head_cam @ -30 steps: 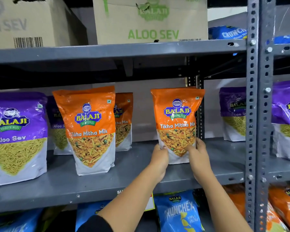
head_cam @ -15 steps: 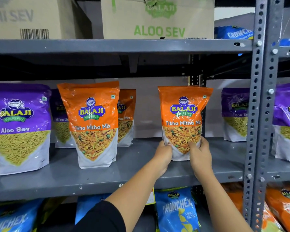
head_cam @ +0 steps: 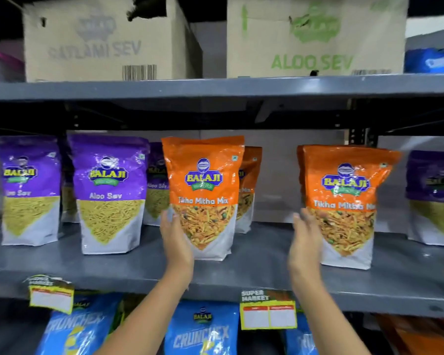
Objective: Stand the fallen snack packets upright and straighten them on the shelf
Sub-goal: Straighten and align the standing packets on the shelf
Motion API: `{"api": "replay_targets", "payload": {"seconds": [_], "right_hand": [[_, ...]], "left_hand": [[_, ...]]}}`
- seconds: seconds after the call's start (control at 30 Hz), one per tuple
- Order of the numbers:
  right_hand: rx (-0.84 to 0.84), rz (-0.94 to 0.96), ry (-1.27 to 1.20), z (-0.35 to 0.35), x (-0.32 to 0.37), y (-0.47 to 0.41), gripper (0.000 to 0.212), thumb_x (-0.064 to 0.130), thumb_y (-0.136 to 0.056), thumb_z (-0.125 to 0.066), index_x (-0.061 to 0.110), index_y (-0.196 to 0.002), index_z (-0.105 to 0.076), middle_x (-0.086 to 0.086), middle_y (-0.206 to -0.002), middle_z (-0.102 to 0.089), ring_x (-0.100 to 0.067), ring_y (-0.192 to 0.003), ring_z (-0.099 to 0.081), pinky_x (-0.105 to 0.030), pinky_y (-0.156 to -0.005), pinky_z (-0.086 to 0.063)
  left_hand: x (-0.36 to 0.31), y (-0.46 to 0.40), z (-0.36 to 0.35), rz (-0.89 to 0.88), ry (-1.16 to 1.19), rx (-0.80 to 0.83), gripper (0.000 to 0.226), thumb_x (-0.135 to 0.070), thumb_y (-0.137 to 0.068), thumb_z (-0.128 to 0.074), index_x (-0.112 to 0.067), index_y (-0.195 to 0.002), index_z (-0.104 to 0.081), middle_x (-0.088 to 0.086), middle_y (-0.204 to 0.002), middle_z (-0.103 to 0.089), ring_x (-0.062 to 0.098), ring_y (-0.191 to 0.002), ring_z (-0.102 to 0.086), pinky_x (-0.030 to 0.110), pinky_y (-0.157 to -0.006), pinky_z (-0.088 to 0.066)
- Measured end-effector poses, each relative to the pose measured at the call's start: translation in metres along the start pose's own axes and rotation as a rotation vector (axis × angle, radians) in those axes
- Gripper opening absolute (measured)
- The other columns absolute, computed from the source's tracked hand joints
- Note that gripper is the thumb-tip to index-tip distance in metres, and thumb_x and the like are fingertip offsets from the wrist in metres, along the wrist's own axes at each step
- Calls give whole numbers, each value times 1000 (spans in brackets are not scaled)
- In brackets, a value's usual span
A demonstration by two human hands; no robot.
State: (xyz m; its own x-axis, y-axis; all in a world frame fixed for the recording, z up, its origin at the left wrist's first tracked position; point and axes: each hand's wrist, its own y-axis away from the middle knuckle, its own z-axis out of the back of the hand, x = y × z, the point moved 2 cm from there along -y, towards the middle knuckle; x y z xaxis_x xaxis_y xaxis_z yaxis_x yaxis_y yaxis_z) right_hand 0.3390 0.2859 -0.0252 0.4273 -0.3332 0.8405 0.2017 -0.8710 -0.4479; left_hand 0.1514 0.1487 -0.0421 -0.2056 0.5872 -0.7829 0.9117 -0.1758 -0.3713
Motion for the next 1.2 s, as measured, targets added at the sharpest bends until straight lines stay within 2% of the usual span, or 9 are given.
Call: {"api": "replay_targets", "payload": {"seconds": [0.07, 0.23, 0.43, 0.53, 0.7, 0.9, 1.0, 1.1, 1.2], "right_hand": [[176, -109, 25, -40, -12, 10, 46, 32, -103, -40, 17, -147, -43, 3, -151, -44, -13, -140, -38, -21, -103, -27], [507, -434, -14, -95, -49, 12, 62, 59, -98, -25, 22, -141, -52, -4, -142, -57, -23, -130, -53, -29, -95, -44], [320, -499, -79, -80, -59, 3, 62, 66, -94, -29, 24, -130, -57, -4, -126, -64, -24, -116, -60, -35, -97, -48], [264, -452, -63, -74, -61, 6, 62, 69, -90, -32, 28, -128, -58, -1, -129, -65, -23, -118, -61, -44, -105, -47], [244, -425, -20, -72, -58, 8, 59, 66, -93, -31, 29, -132, -56, 1, -128, -65, -20, -119, -60, -41, -103, -47], [229, -398, 6, -74, -60, 8, 51, 57, -97, -33, 25, -128, -59, 1, -124, -67, -19, -113, -62, -41, -100, -49], [218, -371, 41, -88, -56, 16, 49, 50, -100, -33, 21, -133, -55, 2, -126, -62, -19, -115, -59, -39, -102, -46], [198, -364, 82, -84, -56, 11, 53, 53, -99, -33, 20, -134, -55, 1, -130, -62, -20, -119, -58, -41, -104, -45], [151, -402, 110, -69, -59, 1, 44, 49, -100, -33, 18, -119, -57, 0, -120, -63, -20, -110, -59, -38, -99, -47]], "left_hand": [[12, -9, 5, 169, 40, 32, 63, -64, -92, -39, -26, -141, -49, -1, -141, -56, 16, -128, -53, 34, -100, -45], [14, -11, 3, 207, -1, 105, 57, -55, -100, -25, -24, -136, -56, 1, -130, -64, 17, -116, -60, 31, -88, -50], [16, -4, -9, 245, -103, 313, 46, -52, -101, -23, -34, -108, -64, -16, -95, -73, -2, -86, -68, 21, -72, -51], [21, -4, -13, 293, -118, 402, 46, -52, -101, -19, -32, -118, -56, -10, -111, -67, 6, -99, -63, 25, -86, -48], [21, -2, -14, 311, -116, 450, 49, -52, -101, -18, -30, -134, -47, -5, -123, -60, 13, -111, -57, 29, -98, -42], [28, -11, -10, 309, -125, 472, 46, -51, -101, -24, -27, -125, -55, -11, -108, -70, -4, -87, -71, 13, -66, -54], [21, -19, 5, 323, -144, 427, 63, -68, -90, -36, -26, -133, -53, -5, -127, -65, 8, -113, -63, 25, -92, -50], [46, -31, 6, 374, -128, 412, 108, -90, -53, -55, -29, -142, -45, -3, -146, -52, 16, -133, -50, 41, -115, -35], [19, -6, -8, 448, -97, 493, 90, -77, -79, -45, -23, -151, -34, -4, -157, -36, 18, -145, -34, 34, -118, -26]]}}
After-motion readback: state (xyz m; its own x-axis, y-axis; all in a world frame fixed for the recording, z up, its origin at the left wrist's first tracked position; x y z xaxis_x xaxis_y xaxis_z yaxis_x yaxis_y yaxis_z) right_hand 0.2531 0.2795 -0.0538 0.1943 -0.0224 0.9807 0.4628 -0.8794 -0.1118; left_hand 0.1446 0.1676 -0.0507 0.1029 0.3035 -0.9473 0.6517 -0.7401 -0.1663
